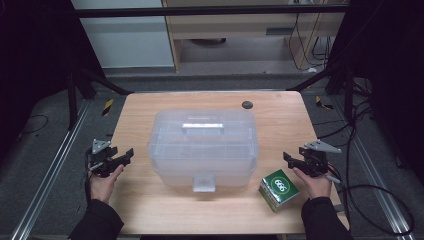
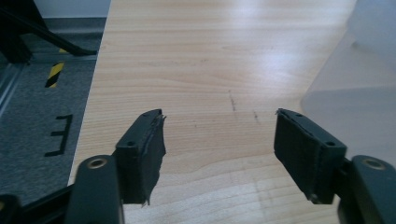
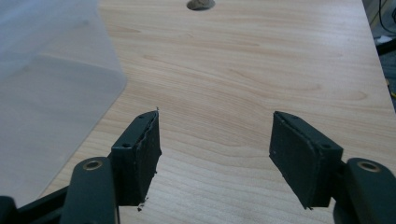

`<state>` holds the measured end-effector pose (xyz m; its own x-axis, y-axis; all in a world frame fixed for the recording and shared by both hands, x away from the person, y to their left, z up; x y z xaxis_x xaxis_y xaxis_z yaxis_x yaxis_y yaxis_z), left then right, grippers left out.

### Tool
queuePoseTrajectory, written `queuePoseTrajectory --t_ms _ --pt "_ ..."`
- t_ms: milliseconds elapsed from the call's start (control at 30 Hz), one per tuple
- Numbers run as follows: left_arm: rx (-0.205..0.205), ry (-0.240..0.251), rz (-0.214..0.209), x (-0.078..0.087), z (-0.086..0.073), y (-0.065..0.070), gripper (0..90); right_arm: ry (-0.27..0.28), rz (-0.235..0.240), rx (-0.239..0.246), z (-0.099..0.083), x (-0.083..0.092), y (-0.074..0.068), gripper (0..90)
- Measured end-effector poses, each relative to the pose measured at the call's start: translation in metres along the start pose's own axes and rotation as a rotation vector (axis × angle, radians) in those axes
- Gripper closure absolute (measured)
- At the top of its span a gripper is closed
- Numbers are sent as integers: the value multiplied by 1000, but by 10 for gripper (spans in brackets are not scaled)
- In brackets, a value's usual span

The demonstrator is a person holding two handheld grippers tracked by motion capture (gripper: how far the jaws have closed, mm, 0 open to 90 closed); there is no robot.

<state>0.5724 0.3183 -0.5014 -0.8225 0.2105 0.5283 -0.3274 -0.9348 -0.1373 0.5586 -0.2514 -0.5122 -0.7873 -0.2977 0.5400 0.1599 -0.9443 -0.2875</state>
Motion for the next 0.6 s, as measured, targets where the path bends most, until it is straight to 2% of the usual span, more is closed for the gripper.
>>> queuePoseTrajectory --t_ms 33,133,267,333,367,433,500,600 --pt "5 8 -3 2 2 0 353 10 -2 17 2 2 -1 352" --pt "-3 29 4 8 8 1 372 33 16 12 6 11 -5 365" --pt "-13 51 -20 13 14 3 389 48 30 16 9 17 -9 372" --pt "-47 76 -4 18 18 1 393 56 32 29 11 18 -12 376" --pt "-47 76 -4 18 18 1 397 56 32 29 11 18 -12 376" --pt "-74 95 17 22 23 -2 397 63 35 31 13 20 -15 386" --pt "-79 109 6 25 28 -3 388 58 47 47 13 21 -19 408" --pt "-102 123 14 30 33 -5 380 41 37 61 12 20 -21 413"
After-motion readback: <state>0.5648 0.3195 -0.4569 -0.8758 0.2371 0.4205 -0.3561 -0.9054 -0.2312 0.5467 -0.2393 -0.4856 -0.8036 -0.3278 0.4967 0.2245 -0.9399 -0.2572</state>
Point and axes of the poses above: each handheld gripper's, and its own axes: x roughly backward along the jaws, z roughly out of its top, y roughly to its right, the point moved 10 cm from there along -x, roughly forward along the jaws, and after that the axes turned 15 degrees about -x, right-handed, at the moved point
